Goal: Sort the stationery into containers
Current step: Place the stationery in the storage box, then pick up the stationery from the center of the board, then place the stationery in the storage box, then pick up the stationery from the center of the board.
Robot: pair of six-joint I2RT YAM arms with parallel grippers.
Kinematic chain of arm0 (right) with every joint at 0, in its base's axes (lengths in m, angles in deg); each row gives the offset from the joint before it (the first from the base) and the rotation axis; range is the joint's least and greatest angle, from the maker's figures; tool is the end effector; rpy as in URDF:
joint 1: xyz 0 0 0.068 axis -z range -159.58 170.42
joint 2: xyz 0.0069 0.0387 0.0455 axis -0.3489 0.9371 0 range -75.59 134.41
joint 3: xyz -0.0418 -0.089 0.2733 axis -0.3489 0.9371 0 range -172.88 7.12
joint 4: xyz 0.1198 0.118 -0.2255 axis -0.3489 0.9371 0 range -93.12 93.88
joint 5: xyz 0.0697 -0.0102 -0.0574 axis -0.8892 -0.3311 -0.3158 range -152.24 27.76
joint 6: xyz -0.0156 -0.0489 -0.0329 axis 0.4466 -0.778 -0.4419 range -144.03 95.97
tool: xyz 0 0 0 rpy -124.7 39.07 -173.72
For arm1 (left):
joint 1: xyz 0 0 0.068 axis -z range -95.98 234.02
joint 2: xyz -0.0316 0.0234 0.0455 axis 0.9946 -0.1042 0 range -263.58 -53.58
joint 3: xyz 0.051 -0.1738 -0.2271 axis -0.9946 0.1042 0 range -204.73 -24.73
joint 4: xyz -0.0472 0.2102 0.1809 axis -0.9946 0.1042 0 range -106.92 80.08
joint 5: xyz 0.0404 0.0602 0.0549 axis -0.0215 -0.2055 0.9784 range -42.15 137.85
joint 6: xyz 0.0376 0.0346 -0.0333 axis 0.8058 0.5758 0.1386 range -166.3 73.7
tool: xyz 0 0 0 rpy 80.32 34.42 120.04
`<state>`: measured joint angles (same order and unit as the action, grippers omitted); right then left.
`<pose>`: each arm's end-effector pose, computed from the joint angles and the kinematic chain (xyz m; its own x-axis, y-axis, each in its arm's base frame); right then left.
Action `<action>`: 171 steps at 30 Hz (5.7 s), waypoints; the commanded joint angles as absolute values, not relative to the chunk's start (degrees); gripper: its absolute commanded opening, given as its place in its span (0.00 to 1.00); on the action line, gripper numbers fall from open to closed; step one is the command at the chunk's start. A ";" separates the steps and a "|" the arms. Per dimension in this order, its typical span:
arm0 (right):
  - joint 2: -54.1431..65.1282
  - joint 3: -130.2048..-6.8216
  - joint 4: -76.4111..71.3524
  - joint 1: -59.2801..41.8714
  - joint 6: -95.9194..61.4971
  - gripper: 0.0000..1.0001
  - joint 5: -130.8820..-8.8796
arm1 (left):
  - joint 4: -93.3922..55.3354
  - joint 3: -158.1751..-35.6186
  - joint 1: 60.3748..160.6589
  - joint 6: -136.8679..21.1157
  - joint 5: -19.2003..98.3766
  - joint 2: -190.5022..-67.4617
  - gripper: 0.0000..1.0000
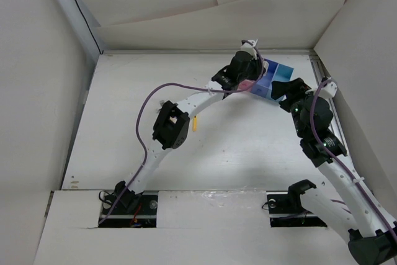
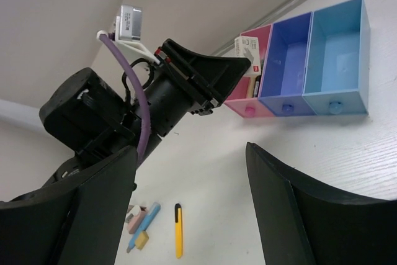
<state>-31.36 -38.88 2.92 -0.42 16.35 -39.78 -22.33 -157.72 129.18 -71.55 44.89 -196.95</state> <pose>0.1910 0.0539 0.3699 -0.0354 0.6271 -0.7781 0.0658 0.7784 0.6243 0.4483 -0.4541 0.2825 -0.3729 -0.2292 -0.8991 0.6471 0.6302 -0.4290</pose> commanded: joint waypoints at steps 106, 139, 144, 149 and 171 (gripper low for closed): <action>-23.90 -40.78 -0.22 -7.26 13.33 0.68 -39.04 | -31.77 -124.99 117.06 -83.11 45.23 -172.74 0.10; -28.39 -40.25 0.83 -6.21 13.85 0.68 -39.56 | -43.99 -162.72 126.12 -84.27 37.13 -205.10 0.23; -28.39 -40.25 0.83 -6.21 13.86 0.68 -39.56 | -43.99 -162.10 126.12 -83.74 37.13 -205.10 0.32; -28.39 -40.25 0.83 -6.21 13.86 0.68 -40.09 | -44.61 -159.30 126.12 -83.21 37.13 -202.82 0.50; -22.95 -41.48 -0.40 -7.52 12.80 0.23 -48.08 | -37.59 -84.60 112.41 -85.24 70.15 -145.70 0.55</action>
